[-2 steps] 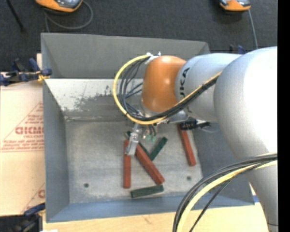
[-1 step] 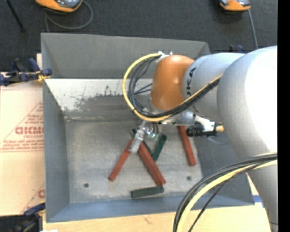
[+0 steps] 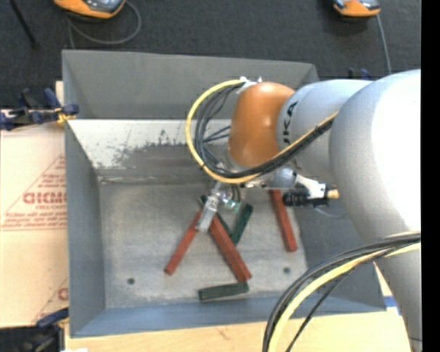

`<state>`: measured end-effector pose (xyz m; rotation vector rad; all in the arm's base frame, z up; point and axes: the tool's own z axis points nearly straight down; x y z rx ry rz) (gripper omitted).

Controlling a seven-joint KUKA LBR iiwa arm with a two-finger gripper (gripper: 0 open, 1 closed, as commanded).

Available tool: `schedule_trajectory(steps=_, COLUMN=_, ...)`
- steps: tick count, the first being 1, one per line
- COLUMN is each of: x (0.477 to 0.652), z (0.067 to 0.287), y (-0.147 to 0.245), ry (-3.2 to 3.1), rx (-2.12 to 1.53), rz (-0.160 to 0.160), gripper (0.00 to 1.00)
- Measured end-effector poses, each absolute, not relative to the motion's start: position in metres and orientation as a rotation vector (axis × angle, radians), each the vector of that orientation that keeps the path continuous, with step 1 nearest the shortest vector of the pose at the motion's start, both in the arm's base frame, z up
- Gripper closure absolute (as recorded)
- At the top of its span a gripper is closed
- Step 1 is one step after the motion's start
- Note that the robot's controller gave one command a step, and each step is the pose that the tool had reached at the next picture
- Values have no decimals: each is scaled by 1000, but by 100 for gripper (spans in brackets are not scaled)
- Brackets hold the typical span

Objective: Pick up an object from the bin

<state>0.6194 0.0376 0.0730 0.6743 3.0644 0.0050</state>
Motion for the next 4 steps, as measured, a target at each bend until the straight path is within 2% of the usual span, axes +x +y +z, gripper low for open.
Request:
schedule_trajectory(steps=1, x=613, z=72, y=18, ry=3010, rx=892, rz=5, gripper=0)
schedule_trajectory(steps=2, x=615, z=73, y=18, ry=3009, rx=890, rz=5, gripper=0)
schedule_trajectory(steps=3, x=616, z=75, y=18, ry=3007, rx=889, rz=6, gripper=100)
schedule_trajectory(steps=4, x=619, z=164, y=17, ry=3004, rx=882, rz=5, gripper=100)
